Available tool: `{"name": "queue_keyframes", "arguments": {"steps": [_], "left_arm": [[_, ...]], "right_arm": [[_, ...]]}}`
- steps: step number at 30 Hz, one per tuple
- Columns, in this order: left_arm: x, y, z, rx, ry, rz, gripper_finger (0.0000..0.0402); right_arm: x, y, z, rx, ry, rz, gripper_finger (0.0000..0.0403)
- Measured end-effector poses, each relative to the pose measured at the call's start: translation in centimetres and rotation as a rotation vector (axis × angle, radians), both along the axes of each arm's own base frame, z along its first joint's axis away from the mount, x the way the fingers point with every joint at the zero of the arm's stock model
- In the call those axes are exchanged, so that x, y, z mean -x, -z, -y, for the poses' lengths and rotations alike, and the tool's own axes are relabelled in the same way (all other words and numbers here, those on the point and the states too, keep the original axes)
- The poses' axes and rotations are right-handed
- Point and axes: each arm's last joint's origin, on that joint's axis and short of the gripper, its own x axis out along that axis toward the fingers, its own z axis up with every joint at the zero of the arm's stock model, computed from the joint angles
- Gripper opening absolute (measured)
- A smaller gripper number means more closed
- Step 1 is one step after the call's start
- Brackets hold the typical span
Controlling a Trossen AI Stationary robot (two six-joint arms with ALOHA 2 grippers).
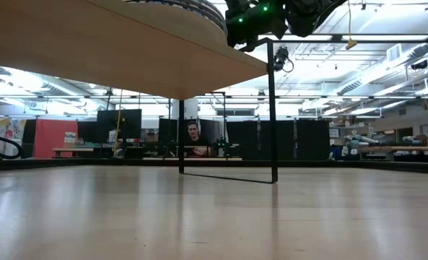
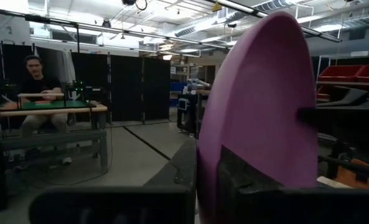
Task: Place and stack plates onto a shelf
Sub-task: Stack the violet plate on top of the orange plate on the shelf
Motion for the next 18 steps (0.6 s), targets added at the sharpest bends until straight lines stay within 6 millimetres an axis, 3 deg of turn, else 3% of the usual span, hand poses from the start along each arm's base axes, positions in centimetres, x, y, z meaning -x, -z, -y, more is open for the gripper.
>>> {"name": "queue_keyframes", "arguments": {"steps": [11,18], "left_arm": [[0.00,-0.01,0.01,-0.001,0.004,0.000,0.0030],[-0.03,0.00,0.04,-0.004,0.013,-0.002,0.0030]], "right_arm": [[-0.02,-0.03,0.00,0.000,-0.019,0.003,0.0034],[0.02,-0.08,0.16,-0.086,-0.052,0.081,0.0074]]}}
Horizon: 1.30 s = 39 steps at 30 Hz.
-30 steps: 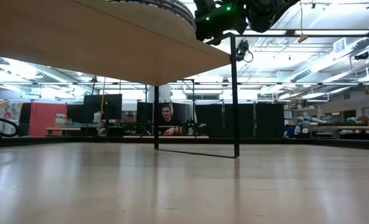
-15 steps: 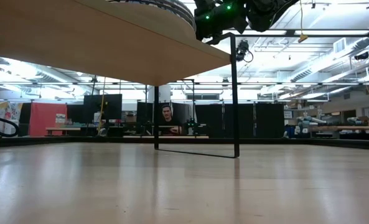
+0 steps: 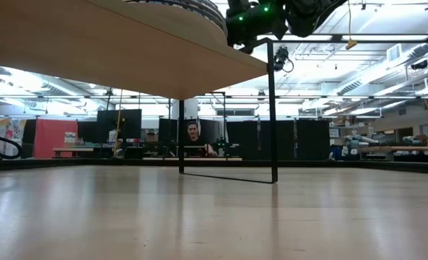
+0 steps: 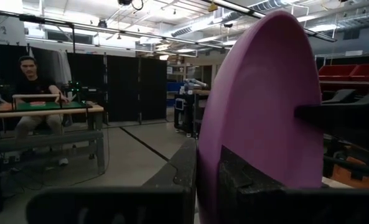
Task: Place and stack plates onto a shelf
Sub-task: Stack the violet plate on top of the orange plate on the shelf
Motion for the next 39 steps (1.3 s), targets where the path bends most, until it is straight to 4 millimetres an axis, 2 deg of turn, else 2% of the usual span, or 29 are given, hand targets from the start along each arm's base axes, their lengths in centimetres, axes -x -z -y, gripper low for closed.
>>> {"name": "queue_keyframes", "arguments": {"steps": [15,27,33,39], "left_arm": [[0.0,0.0,0.0,0.001,-0.003,0.000,0.0030],[0.1,0.1,-0.1,0.018,-0.046,-0.008,0.0030],[0.1,0.3,-0.1,0.028,-0.071,-0.026,0.0030],[0.1,0.2,-0.1,0.028,-0.072,-0.015,0.0030]], "right_arm": [[0.1,0.0,0.3,-0.033,0.005,0.026,0.0157],[0.3,-0.2,0.2,-0.033,0.007,-0.003,0.0170],[2.2,-1.9,0.0,-0.050,0.012,-0.085,0.0171],[5.2,-4.0,-0.7,-0.076,0.015,-0.201,0.0171]]}}
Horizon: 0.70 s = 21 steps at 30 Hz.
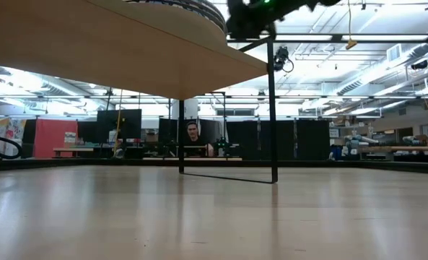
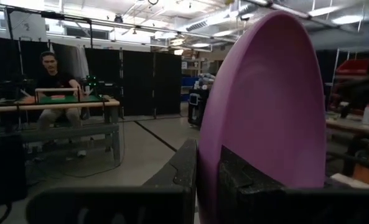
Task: Place and stack plates onto a shelf
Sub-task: Stack the violet plate on top of the orange plate on the shelf
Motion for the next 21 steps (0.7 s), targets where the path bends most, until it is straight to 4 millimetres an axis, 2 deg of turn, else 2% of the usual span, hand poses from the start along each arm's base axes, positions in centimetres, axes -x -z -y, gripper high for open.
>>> {"name": "queue_keyframes", "arguments": {"steps": [7,12,21], "left_arm": [[0.2,-0.8,0.1,0.013,0.011,0.120,0.0030],[-0.5,-2.9,0.8,0.000,0.097,0.125,0.0030],[-1.7,-7.9,2.9,0.121,0.308,-0.035,0.0030]], "right_arm": [[4.4,-1.9,-0.3,-0.041,0.026,-0.131,0.0171],[7.0,-2.6,0.1,-0.060,0.063,-0.193,0.0171],[8.6,-1.9,1.3,-0.099,0.123,-0.315,0.0169]]}}
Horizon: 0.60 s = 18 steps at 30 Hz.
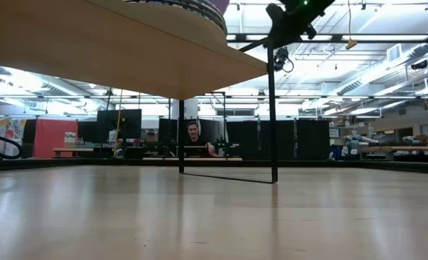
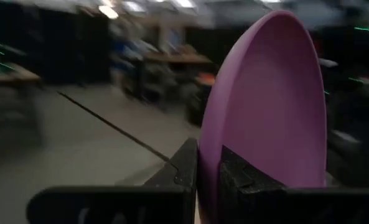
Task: Place and stack plates onto a shelf
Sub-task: Stack the violet plate on top of the orange plate on the shelf
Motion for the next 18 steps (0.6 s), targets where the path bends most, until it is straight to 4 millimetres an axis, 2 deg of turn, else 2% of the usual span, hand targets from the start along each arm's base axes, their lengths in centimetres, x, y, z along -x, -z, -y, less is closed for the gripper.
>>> {"name": "queue_keyframes", "arguments": {"steps": [9,13,18], "left_arm": [[1.9,-4.4,1.5,0.344,0.419,-0.154,0.0030],[3.0,-4.8,2.0,0.514,0.556,-0.242,0.0030],[3.5,-3.8,2.6,0.719,0.689,-0.334,0.0030]], "right_arm": [[-0.4,1.5,1.1,-0.049,0.003,-0.085,0.0170],[-0.5,1.7,1.3,-0.066,-0.013,-0.084,0.0168],[-0.6,1.8,1.5,-0.084,-0.012,-0.073,0.0168]]}}
